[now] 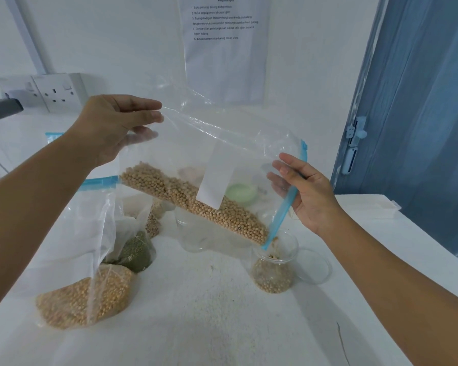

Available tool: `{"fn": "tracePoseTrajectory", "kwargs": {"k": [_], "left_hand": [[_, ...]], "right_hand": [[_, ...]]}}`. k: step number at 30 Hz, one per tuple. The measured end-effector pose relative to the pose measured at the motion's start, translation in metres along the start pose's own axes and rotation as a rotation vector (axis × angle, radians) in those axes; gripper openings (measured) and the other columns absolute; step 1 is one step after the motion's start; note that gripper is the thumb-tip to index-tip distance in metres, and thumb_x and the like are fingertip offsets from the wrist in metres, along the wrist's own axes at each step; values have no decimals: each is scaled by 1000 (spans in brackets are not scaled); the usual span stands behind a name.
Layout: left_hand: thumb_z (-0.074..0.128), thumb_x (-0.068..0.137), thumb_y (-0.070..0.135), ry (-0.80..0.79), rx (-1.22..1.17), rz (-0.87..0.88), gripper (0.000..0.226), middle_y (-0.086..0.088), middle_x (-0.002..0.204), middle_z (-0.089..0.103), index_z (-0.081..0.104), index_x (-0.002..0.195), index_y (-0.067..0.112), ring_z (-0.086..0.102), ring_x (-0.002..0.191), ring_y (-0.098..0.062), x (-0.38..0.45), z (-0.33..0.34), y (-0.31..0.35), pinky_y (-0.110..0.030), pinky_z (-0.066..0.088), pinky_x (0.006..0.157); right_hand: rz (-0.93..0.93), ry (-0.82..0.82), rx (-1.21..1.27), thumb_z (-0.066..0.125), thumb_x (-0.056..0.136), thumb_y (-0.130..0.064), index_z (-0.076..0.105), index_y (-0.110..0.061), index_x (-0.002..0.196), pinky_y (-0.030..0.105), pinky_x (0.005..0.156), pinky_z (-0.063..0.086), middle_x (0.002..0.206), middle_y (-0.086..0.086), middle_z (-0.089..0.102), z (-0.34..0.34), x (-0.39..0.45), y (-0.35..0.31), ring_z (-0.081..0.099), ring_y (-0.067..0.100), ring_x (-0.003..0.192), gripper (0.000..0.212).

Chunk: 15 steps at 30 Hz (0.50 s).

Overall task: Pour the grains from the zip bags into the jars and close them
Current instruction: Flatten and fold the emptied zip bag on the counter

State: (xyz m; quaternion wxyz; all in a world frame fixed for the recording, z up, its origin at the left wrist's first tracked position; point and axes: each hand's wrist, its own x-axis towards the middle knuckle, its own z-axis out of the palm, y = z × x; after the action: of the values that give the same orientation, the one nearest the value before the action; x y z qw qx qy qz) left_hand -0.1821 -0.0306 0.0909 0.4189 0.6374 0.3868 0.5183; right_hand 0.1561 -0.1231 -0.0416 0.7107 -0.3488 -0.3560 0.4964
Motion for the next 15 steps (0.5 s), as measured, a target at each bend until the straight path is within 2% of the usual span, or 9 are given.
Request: {"fn": "tracePoseTrajectory", "kwargs": {"k": [8,12,15], "left_hand": [[81,76,12,-11,1,5,33,-12,100,79,78,109,8,65,76,-22,0,2,1,-36,62,90],[80,76,12,-11,-1,18,36,-13,101,79,77,112,6,65,80,-24,0,2,5,-34,62,88],[80,77,12,-10,4,18,37,-12,100,79,76,113,6,65,79,-22,0,1,5,-33,62,87]], "right_hand": [[-3,3,-2,72,85,-9,74,-13,122,35,94,61,120,8,76,-2,-3,-2,76,27,105,38],[-5,6,-12,69,91,-6,73,-13,123,35,94,61,120,8,76,0,-2,-3,76,27,105,33],[-7,6,-13,73,85,-10,74,-14,122,34,93,61,119,7,77,2,-4,-2,76,27,106,37]]}}
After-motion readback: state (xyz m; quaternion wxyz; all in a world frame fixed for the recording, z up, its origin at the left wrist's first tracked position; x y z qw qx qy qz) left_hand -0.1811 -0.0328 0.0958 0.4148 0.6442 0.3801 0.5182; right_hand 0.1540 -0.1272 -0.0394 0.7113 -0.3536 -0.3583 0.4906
